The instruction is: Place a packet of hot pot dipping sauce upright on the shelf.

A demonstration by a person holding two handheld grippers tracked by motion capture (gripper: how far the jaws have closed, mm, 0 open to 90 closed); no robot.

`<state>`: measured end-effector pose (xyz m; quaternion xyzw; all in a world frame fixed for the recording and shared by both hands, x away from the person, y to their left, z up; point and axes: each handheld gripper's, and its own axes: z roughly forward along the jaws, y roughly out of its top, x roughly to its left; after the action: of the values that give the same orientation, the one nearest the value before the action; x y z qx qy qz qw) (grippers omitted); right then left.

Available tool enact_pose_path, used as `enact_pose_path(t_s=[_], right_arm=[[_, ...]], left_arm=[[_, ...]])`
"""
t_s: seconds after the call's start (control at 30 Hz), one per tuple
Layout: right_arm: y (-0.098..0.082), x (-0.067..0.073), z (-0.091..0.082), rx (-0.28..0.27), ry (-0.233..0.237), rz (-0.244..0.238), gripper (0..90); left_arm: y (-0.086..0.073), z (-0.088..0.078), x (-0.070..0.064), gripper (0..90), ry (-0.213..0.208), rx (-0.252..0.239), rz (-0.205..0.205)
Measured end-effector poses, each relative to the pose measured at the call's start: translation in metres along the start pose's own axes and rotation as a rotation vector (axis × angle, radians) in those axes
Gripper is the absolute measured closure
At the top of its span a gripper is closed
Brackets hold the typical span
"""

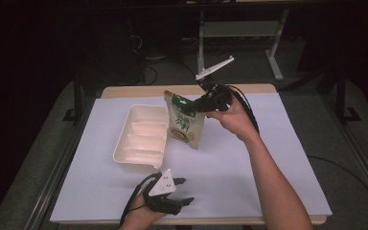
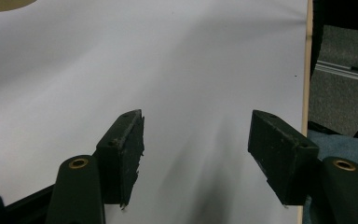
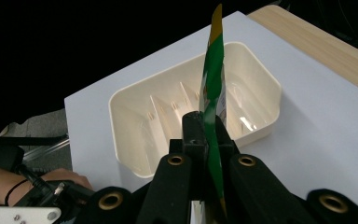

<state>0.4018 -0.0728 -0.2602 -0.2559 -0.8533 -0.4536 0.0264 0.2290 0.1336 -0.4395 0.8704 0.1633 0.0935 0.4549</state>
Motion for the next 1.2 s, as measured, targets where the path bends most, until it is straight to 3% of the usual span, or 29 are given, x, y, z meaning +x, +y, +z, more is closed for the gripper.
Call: enact_pose_path(t_s=[0.6,1.2], right_arm=[[0.044,-0.009,0.039,-0.003,0.039,-0.024,89.6],[0.065,-0.013,0.083,0.007,0.094,-0.046,89.6]], left_arm=[[-0.001,-0.001,0.003,35.2,-0.007,-0.009,-0.013],[-0.002,-0.004,0.006,34.9,-0.005,-0.022,-0.02]])
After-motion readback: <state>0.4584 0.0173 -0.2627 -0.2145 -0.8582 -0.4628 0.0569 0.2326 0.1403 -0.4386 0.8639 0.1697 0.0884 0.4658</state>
